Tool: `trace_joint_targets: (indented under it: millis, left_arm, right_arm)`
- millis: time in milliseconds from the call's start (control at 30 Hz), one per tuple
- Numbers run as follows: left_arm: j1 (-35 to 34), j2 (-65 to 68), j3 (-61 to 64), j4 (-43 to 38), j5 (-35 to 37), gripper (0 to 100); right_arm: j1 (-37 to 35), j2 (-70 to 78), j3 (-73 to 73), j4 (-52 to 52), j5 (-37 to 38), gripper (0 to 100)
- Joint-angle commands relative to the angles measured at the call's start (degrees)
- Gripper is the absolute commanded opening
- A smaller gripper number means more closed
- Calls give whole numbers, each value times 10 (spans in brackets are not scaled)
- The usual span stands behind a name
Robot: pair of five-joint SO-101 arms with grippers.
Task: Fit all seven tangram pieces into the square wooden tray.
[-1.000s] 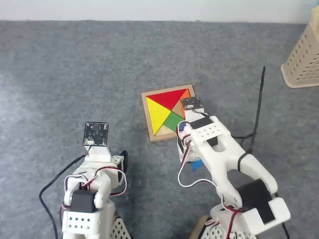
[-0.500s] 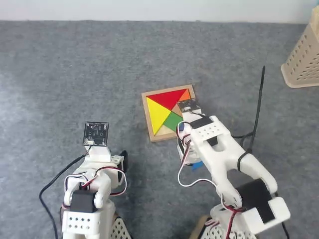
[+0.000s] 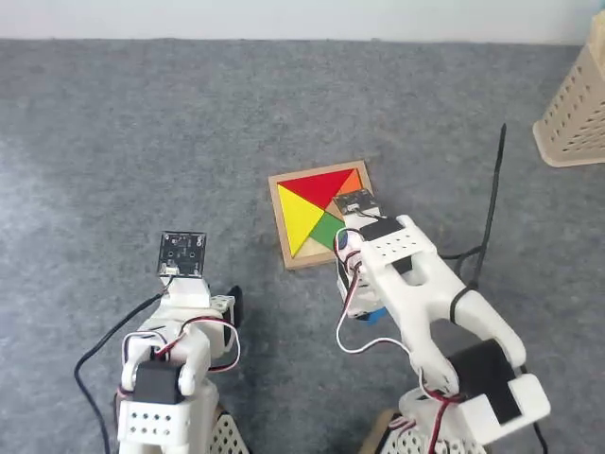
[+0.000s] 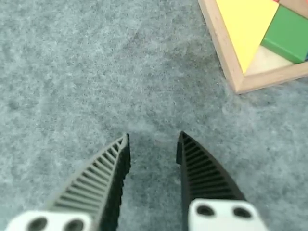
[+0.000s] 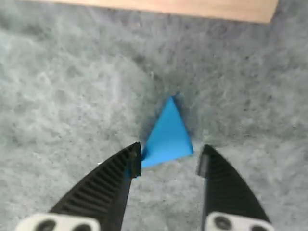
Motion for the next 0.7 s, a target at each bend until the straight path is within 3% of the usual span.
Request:
trace_joint_targets:
  millis: [0, 667]
  left_arm:
    - [-2, -11, -1, -4, 4, 152]
    - [-2, -11, -1, -4, 4, 152]
  right_arm:
    - [1, -5, -31, 11, 7, 268]
    - [-2, -4, -7, -54, -22, 270]
